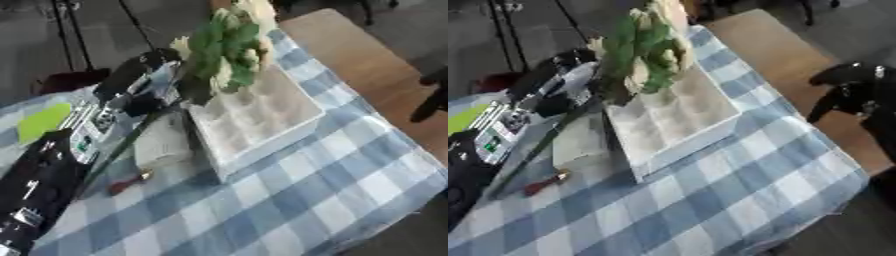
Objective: Pick up objects on the table and place them in the box.
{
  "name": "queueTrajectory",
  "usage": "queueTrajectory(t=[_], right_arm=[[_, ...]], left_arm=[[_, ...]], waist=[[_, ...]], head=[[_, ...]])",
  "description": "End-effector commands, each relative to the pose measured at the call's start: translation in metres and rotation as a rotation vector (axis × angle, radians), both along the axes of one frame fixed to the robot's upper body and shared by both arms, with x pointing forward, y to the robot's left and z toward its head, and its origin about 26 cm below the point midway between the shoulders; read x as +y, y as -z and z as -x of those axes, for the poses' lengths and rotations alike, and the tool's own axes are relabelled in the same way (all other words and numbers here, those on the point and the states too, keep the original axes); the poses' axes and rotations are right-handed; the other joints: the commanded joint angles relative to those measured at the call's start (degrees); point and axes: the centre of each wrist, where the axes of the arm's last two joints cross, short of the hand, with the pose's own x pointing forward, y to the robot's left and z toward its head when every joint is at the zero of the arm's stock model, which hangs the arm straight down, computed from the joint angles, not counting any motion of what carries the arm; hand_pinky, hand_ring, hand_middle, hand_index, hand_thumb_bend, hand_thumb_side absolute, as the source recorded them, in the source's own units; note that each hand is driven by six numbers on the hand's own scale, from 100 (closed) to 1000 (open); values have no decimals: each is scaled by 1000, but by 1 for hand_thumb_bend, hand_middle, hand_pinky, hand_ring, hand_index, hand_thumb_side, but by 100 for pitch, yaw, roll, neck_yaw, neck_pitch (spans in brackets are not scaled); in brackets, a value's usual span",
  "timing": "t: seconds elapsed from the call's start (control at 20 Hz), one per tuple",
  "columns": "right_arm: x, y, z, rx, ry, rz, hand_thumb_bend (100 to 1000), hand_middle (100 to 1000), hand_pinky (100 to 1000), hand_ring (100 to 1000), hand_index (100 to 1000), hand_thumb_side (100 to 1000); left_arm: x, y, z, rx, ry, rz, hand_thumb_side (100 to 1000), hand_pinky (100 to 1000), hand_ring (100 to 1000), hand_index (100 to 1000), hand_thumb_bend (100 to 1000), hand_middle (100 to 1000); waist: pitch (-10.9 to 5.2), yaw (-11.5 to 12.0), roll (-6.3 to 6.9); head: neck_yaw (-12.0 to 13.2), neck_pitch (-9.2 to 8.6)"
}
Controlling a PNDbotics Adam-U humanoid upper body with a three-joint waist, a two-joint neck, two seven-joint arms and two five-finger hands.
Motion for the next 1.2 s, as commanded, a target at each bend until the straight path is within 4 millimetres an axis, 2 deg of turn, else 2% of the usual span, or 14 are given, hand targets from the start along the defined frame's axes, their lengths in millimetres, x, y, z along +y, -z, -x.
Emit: queueTrajectory(t=[0.05, 0.15, 0.35, 0.5, 0.65, 0.7, 0.85, 0.9, 0.95, 1.05, 1.1, 1.15, 1.2], right_arm=[[-2, -8, 2, -32, -1, 10, 100, 738, 578, 578, 776, 779], [-2, -8, 2, -31, -1, 10, 100, 739, 578, 577, 776, 795], [-3, -7, 3, -29, 7, 8, 100, 738, 578, 577, 775, 779], [-5, -7, 3, -30, 16, 3, 100, 738, 578, 577, 775, 777], [-6, -6, 3, -33, 23, 0, 100, 738, 578, 577, 776, 776], [-8, -6, 4, -31, 29, 0, 100, 737, 578, 577, 775, 775], [-13, -5, 5, -30, 53, 0, 100, 737, 579, 577, 775, 774], [-14, -4, 5, -30, 58, 0, 100, 737, 579, 577, 775, 774], [-16, -4, 6, -31, 68, 1, 100, 737, 579, 578, 775, 774], [-18, -4, 7, -33, 80, 2, 100, 737, 579, 577, 775, 774], [-18, -5, 7, -34, 82, 3, 100, 737, 578, 577, 775, 775], [-19, -5, 7, -34, 88, 4, 100, 737, 578, 577, 775, 775], [-20, -4, 7, -32, 94, 5, 100, 737, 578, 577, 775, 776]], left_arm=[[-6, -26, 7, -77, 63, -64, 962, 843, 876, 933, 414, 889], [-8, -28, 8, -82, 72, -86, 963, 836, 872, 936, 415, 890], [-11, -36, 17, -116, 107, -37, 899, 805, 857, 916, 417, 870], [-3, -46, 29, -176, 111, 55, 824, 769, 841, 890, 453, 846], [5, -52, 43, -230, 131, 118, 810, 762, 835, 888, 459, 841], [9, -55, 48, -245, 135, 134, 698, 757, 824, 869, 546, 825], [41, -64, 67, -321, 129, 177, 660, 759, 818, 874, 581, 822], [52, -67, 73, -347, 129, 185, 646, 754, 815, 874, 567, 820], [60, -69, 80, -370, 135, 196, 663, 741, 807, 867, 515, 813], [66, -65, 93, -378, 157, 221, 670, 736, 804, 865, 499, 810], [66, -62, 99, -368, 165, 235, 712, 689, 777, 853, 404, 788], [63, -56, 104, -350, 175, 257, 712, 689, 777, 853, 404, 788], [63, -39, 121, -296, 191, 319, 731, 662, 760, 842, 358, 771]], waist=[[-100, -9, -84], [-102, -6, -86], [-99, 50, -108], [-101, 135, -150], [-95, 176, -172], [-107, 227, -176], [-129, 427, -191], [-131, 471, -193], [-123, 559, -194], [-121, 644, -197], [-108, 679, -193], [-97, 761, -192], [-106, 820, -199]], head=[[10, -66], [6, -65], [-43, -66], [-123, -48], [-151, -43], [-201, -23], [-355, 31], [-378, 43], [-412, 54], [-436, 69], [-430, 77], [-457, 89], [-464, 141]])
